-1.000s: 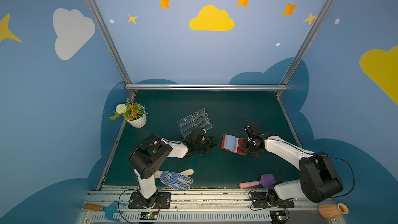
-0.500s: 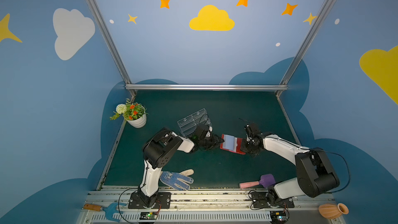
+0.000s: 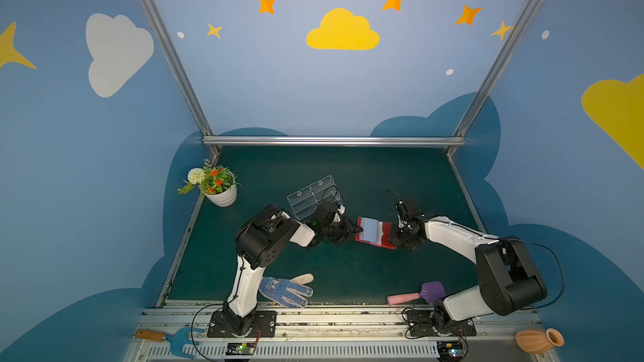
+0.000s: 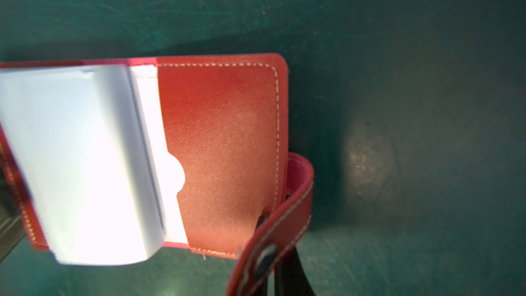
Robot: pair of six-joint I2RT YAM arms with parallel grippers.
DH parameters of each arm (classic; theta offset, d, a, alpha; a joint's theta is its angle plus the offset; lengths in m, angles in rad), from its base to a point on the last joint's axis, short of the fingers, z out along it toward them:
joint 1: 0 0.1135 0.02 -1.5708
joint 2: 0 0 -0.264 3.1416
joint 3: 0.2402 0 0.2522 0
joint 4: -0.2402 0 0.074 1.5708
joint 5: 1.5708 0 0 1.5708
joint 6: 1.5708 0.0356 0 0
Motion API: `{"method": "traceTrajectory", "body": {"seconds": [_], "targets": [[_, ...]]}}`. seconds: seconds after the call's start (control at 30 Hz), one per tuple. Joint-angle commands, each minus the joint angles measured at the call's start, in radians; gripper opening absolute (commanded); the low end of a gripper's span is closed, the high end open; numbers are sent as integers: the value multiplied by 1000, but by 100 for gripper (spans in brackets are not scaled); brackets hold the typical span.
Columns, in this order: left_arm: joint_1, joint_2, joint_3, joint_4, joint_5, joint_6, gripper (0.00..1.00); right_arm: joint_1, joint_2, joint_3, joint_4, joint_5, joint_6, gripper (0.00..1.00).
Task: Take the credit cards out of the card holder
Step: Move the card holder to the center of the table.
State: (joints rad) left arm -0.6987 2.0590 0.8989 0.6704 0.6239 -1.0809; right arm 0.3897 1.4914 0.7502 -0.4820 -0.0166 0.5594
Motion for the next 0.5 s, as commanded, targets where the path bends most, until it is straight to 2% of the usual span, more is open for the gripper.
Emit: {"method": "traceTrajectory", "body": {"seconds": [0.0, 0.13, 0.2, 0.23, 0.27, 0.3, 0.33, 0.4, 0.47], "targets": [[-2, 12, 0, 7, 15, 10, 24, 9, 35, 0, 36, -46, -14, 0], [-4, 6, -5, 1, 29, 36, 12, 15, 24, -3, 57, -73, -21, 0], [0, -16, -41, 6, 18, 48, 5, 13, -3, -13, 85, -129, -11, 0], [6, -32, -66, 20, 12, 39, 4, 12, -29, -20, 102, -160, -5, 4], [13, -53, -95, 39, 6, 31, 4, 12, -59, -28, 116, -188, 4, 19], [19, -81, -126, 46, -6, 29, 4, 7, -99, -34, 120, -199, 21, 39], [23, -106, -150, 44, -18, 30, 4, -2, -128, -34, 108, -208, 32, 51], [31, -151, -196, 42, -40, 35, 4, -28, -193, -25, 70, -231, 45, 68], [40, -173, -226, 54, -32, 27, 4, -63, -275, -14, 13, -249, 56, 80]]}}
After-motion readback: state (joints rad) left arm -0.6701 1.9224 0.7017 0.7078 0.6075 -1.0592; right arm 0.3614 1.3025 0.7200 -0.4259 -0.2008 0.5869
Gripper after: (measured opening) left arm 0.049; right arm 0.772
